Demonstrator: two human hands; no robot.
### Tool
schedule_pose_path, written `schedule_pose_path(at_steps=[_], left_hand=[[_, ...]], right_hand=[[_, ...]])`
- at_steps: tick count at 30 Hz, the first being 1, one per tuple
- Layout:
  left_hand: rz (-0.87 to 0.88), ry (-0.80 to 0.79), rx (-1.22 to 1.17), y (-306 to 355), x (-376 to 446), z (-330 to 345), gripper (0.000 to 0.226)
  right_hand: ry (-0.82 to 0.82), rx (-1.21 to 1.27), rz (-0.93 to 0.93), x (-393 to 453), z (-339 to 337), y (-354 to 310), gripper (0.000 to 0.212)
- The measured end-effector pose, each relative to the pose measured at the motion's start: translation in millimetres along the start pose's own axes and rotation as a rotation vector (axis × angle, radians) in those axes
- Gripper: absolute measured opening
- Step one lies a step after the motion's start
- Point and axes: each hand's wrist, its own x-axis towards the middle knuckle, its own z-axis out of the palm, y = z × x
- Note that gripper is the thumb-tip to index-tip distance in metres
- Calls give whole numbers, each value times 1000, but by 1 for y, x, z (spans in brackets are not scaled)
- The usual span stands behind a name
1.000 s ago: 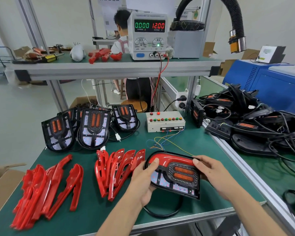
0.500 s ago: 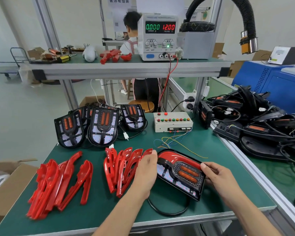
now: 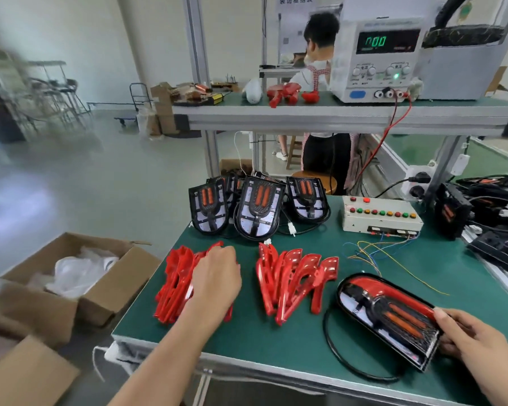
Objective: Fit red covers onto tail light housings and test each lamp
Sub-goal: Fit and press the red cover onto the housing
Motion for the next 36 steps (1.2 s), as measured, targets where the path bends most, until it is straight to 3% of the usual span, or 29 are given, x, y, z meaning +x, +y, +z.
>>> schedule_pose_path(at_steps=[4,8,15,18,22,24,27,31,34,36], left_hand=[[-19,-131,145,-7,10,5,10],[-31,-176,167,-8,12,18,21],[-40,-86,115,0,14,7,10],[-50,43,58,7,18,-17,14],[56,161,-384,36,13,-45,21],[99,58,-767,63,0,-47,21],[-5,-173,-1234,111,-27,-16,18],[-250,-337,-1471,159,-68,49,16],[-449,-373,-1598,175,-86,78,18],[-504,-344,-1630,181,-90,87,22]], right_hand=[[-9,-17,6,-1,1,1,6],[-38,-49,15,0,2,-2,14],[-54,-39,15,1,4,-5,15],[-59,-38,25,0,8,-6,16],[-54,-41,29,-3,9,-7,16],[-59,-16,40,-3,9,-7,15],[-47,-17,49,-3,8,-8,16],[-19,-55,11,-6,9,-9,20],[199,-320,-174,-19,10,-11,20],[255,-363,-328,-36,13,-19,8]])
